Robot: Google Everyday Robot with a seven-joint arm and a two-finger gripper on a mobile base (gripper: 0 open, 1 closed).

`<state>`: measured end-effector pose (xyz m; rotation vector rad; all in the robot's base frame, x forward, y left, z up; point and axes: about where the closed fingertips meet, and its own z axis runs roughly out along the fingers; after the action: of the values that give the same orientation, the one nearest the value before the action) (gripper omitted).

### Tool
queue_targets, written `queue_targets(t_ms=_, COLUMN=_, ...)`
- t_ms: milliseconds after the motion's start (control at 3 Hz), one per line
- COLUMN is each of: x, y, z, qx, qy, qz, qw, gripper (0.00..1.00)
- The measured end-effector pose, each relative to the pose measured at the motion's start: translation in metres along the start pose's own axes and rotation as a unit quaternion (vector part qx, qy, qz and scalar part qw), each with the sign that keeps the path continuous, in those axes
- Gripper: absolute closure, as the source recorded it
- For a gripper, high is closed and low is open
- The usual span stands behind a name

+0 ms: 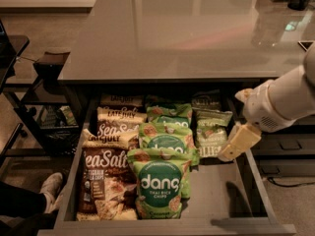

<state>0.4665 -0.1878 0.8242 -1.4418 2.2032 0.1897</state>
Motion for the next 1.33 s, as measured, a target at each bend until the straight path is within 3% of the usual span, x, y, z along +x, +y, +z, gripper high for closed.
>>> queue_targets(t_ms=333, x=0.013, y=-0.019, z=0.08, qx=0.017, qy=-0.037, qz=0.004, qw=0.9992, gripper=0.0)
queue_targets(t_ms=1000, x=0.015, y=-0.023, z=0.089, qx=0.028, qy=-0.045, qz=0.016, qw=0.9985, gripper=0.0)
queue_targets(t_ms=1333, x=0.033, y=-0.037, z=0.114, qx=0.062, qy=-0.049, qz=0.056, qw=0.9953, gripper=0.0)
